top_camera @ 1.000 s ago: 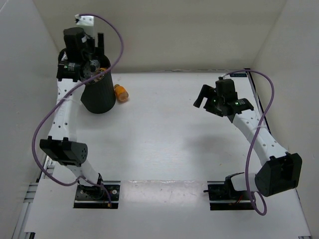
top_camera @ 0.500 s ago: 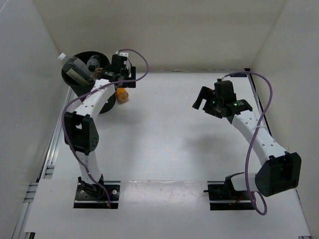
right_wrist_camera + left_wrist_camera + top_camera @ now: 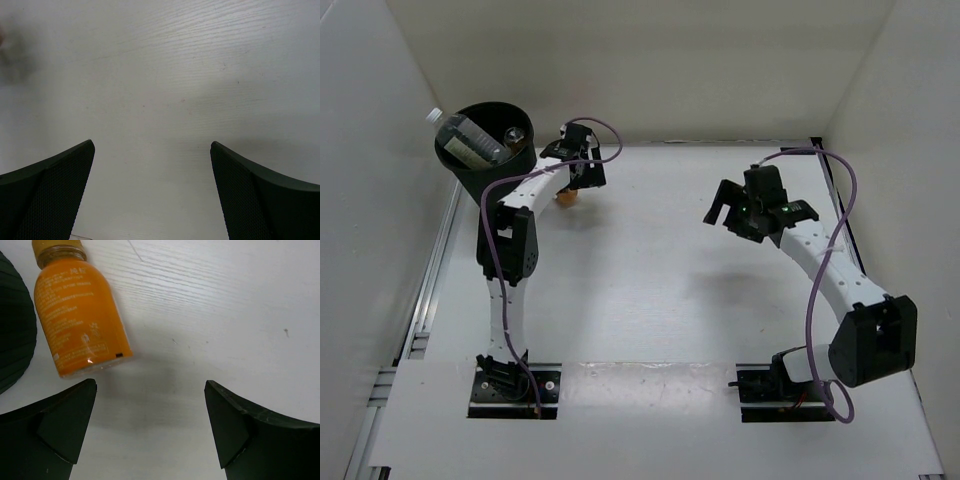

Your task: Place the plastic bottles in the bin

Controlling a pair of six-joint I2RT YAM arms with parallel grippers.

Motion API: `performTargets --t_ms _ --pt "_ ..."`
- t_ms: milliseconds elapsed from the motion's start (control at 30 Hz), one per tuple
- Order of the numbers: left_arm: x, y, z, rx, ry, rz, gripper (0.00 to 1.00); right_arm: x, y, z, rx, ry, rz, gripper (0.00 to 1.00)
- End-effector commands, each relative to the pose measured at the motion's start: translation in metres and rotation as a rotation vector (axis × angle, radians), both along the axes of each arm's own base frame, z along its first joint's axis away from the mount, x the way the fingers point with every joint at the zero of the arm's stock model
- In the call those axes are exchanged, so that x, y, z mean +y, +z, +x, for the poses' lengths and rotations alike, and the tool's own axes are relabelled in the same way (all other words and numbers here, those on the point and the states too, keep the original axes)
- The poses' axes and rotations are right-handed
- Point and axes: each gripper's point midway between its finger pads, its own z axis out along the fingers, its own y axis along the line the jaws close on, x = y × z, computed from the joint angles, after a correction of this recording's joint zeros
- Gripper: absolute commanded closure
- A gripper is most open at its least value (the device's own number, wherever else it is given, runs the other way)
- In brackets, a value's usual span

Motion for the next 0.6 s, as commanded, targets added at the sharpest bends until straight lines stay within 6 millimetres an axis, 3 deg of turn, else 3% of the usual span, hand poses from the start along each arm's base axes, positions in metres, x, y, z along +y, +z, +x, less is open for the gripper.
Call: performTargets --t_ms 0,133,333,567 --pt "0.02 0.015 0.016 -0.055 0.096 0.029 0.0 0.003 0.0 0.007 -0.017 0.018 -0.007 0.0" --pt "0.025 0.011 0.015 -0.038 0.134 0.012 0.0 0.006 -0.003 0.011 -0.007 0.031 -0.01 0.0" --pt "0.025 0.026 -0.005 -0.014 0.174 -0.036 0.0 0.016 -0.01 0.02 0.024 0.053 0.006 0.0" --pt "0.044 0.011 -0.018 0.048 0.212 0.013 0.0 0.022 -0.013 0.028 0.041 0.067 0.016 0.0"
